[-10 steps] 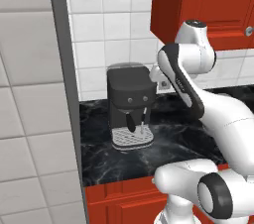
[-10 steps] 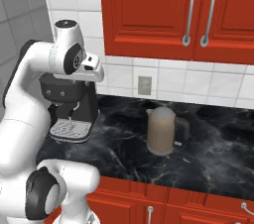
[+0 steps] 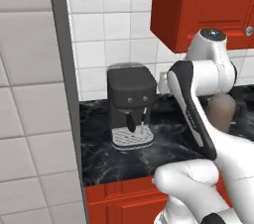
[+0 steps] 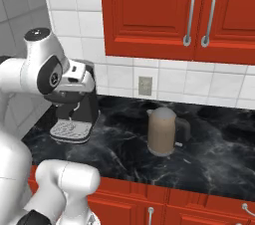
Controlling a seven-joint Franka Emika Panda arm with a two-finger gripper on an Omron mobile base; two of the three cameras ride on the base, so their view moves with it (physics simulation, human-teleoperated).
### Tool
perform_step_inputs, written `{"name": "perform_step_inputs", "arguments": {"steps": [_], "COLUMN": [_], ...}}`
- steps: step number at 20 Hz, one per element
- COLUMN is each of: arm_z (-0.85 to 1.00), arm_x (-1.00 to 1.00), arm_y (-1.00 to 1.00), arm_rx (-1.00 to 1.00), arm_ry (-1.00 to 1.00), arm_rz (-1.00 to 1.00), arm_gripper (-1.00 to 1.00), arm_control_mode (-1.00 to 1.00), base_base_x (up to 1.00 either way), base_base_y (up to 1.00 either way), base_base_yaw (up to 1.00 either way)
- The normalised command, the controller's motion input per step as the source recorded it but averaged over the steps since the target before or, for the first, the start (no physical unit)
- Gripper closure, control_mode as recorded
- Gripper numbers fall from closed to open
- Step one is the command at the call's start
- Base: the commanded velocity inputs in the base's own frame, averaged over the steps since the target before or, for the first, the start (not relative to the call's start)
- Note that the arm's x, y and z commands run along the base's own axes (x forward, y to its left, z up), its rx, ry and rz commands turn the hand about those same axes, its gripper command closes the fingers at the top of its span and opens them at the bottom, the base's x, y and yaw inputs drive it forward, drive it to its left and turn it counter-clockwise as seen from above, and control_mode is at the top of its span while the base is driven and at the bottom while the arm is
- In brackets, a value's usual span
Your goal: Navigate to the stove.
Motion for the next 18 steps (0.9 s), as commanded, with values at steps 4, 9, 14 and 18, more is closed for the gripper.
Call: {"name": "perform_step_inputs", "arguments": {"steps": [4,9,14,18], "arm_z": [-0.20,-0.10,0.00,0.00], "arm_x": [-0.78,-0.30,0.00,0.00], "arm_y": [-0.04,-0.14,0.00,0.00], "arm_rx": [0.00,-0.03,0.00,0.00], "arm_ry": [-0.32,-0.11,0.00,0.00], "arm_rz": [-0.12,-0.05,0.00,0.00], "arm_gripper": [-1.00,-1.00,-1.00,-1.00], "arm_control_mode": [-1.00,1.00,1.00,1.00], "base_base_x": [0.00,-0.39,-0.71,-0.71], "base_base_y": [0.00,-0.60,-1.00,-1.00], "base_base_yaw": [0.00,-0.03,-0.01,0.00]}}
